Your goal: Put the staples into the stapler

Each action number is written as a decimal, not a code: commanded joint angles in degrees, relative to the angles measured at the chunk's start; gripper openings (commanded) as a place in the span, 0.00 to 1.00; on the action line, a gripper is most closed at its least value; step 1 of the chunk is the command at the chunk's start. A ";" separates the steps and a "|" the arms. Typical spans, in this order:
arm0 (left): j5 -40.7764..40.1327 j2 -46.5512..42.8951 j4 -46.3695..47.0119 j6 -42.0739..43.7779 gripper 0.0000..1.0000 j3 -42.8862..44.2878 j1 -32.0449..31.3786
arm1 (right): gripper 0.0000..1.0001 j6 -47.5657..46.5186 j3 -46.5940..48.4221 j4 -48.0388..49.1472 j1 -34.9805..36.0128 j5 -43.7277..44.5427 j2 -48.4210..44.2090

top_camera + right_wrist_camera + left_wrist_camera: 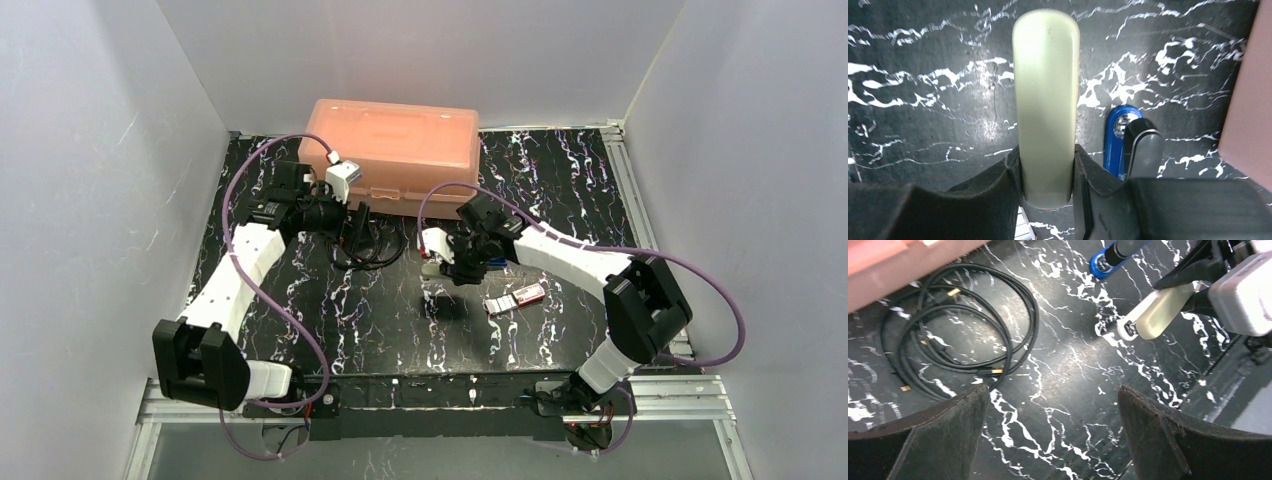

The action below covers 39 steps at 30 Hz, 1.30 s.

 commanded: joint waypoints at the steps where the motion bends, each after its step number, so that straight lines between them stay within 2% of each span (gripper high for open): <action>1: -5.30 -4.22 1.36 4.15 0.98 -0.94 0.02 | 0.10 -2.62 -2.00 0.82 0.01 2.86 1.66; 9: -5.33 -5.71 1.15 4.42 0.99 -1.86 0.02 | 0.15 -3.57 -2.83 3.72 -0.44 2.65 6.53; 15: -5.48 -6.81 1.32 4.73 0.99 -2.67 0.02 | 0.23 -4.38 -3.77 5.74 -0.79 1.83 7.99; 22: -5.41 -7.00 1.40 4.51 0.98 -2.93 0.02 | 0.38 -5.24 -3.50 6.19 -2.46 2.06 9.91; 26: -5.43 -7.22 1.43 4.55 0.99 -3.16 0.02 | 0.57 -5.61 -3.68 6.11 -3.08 2.30 10.36; 29: -5.63 -7.20 1.38 5.05 0.98 -3.14 0.02 | 0.66 -5.78 -3.54 5.90 -3.08 2.64 10.22; 39: -11.66 -7.77 1.92 5.82 0.99 -2.41 0.02 | 0.82 -2.91 -2.16 3.75 -3.32 2.17 5.71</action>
